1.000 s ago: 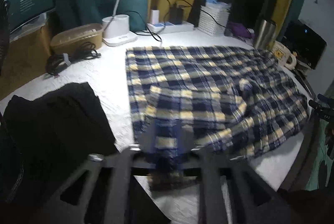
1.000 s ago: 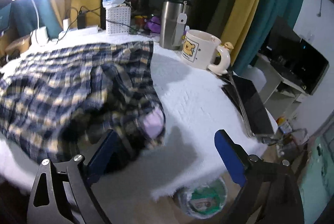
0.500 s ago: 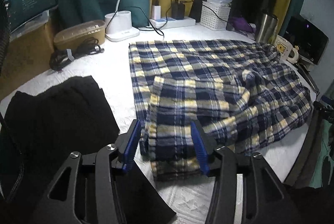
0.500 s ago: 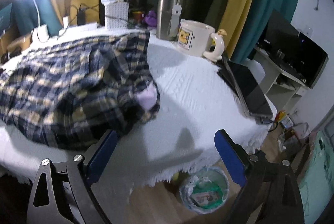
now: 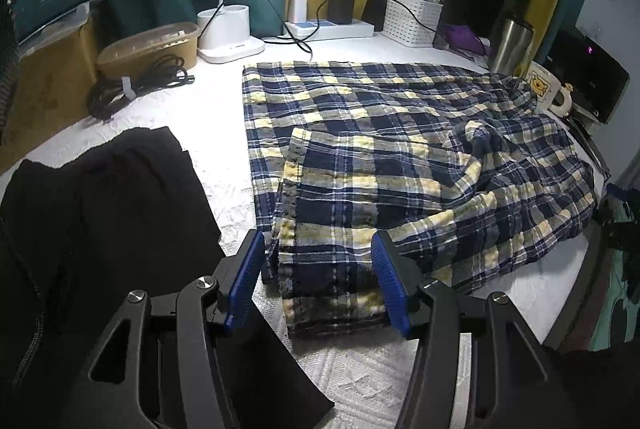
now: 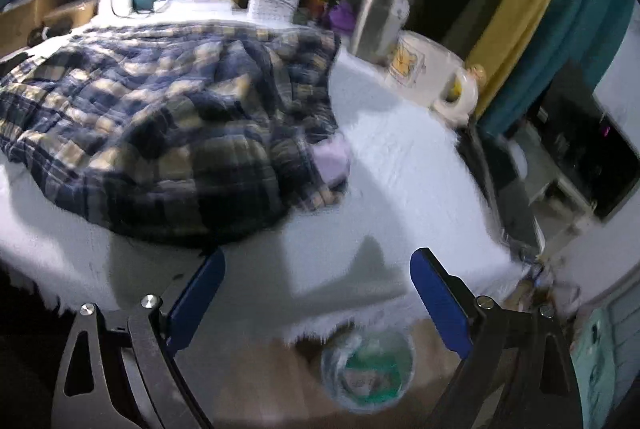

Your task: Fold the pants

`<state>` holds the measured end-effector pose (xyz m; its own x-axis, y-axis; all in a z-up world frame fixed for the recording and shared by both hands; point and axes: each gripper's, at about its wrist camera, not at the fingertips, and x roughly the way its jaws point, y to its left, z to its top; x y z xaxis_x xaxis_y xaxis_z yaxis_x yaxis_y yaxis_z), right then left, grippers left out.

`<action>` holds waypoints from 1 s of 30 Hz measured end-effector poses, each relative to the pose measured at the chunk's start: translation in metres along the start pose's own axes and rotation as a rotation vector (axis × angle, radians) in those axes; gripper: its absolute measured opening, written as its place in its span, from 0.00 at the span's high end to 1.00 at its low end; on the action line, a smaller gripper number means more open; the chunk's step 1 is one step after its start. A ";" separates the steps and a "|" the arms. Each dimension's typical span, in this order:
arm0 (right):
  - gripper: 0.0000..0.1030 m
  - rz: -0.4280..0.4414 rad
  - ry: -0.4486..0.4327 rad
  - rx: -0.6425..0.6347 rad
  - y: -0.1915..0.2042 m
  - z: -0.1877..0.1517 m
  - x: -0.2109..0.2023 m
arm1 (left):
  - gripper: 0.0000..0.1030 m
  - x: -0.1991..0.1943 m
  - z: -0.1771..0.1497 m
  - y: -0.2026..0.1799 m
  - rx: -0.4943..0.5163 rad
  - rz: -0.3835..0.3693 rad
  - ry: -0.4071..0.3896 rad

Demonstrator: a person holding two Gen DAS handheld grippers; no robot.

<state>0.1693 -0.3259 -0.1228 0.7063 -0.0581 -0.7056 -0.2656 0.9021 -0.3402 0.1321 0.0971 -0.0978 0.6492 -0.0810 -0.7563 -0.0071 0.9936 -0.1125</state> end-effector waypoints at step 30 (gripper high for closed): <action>0.08 0.170 -0.001 0.081 0.000 0.126 0.069 | 0.15 -0.002 -0.008 -0.078 0.240 -0.156 -0.028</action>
<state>0.3006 -0.2760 -0.0934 0.6567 0.0981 -0.7478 -0.3274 0.9303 -0.1655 0.1254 0.0187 -0.0927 0.6494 -0.2354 -0.7231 0.2724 0.9598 -0.0677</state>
